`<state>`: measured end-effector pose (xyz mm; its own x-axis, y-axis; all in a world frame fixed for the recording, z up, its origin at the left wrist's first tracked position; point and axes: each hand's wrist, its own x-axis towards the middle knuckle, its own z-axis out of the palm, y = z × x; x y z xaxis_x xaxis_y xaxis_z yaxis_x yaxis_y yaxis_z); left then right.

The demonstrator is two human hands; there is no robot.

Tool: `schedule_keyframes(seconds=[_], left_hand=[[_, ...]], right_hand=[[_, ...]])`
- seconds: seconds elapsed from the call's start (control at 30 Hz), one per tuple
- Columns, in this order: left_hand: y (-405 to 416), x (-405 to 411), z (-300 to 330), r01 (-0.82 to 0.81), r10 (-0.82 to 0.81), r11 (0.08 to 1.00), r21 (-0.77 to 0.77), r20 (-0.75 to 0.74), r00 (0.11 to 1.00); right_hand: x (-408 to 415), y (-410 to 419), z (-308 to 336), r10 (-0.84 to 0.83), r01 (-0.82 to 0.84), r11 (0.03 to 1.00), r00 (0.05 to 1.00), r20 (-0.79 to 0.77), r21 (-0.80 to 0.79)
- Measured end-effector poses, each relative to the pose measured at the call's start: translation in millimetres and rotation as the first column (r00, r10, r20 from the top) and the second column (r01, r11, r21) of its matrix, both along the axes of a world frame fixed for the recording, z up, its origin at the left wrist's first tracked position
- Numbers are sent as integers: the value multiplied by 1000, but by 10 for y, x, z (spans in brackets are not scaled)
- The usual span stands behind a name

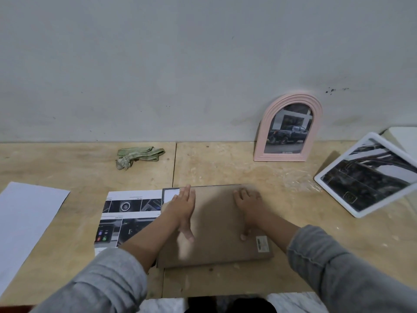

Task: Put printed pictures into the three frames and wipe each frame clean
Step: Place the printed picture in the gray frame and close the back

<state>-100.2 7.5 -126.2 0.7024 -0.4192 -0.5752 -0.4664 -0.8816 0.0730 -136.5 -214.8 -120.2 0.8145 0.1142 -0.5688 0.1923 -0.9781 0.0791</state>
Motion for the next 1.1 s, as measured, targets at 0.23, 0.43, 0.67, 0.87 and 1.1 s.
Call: schedule_keyframes(seconds=[0.23, 0.43, 0.67, 0.87, 1.1], left_hand=[[-52, -4, 55, -9, 10, 999, 43, -24, 1000], [-56, -12, -26, -12, 13, 999, 50, -28, 1000], [-2, -82, -54, 25, -25, 999, 29, -17, 1000], [50, -323, -100, -1, 3, 999, 50, -36, 999], [96, -357, -168, 46, -46, 998, 46, 10, 999]], right_hand=[[-67, -164, -72, -103, 102, 993, 995, 3, 64], [-64, -209, -140, -157, 158, 976, 987, -20, 147], [-58, -177, -108, -166, 176, 974, 983, -73, 144], [-87, -241, 72, 75, -78, 997, 992, -103, -26], [-274, -269, 18, 229, -235, 960, 972, -54, -152]])
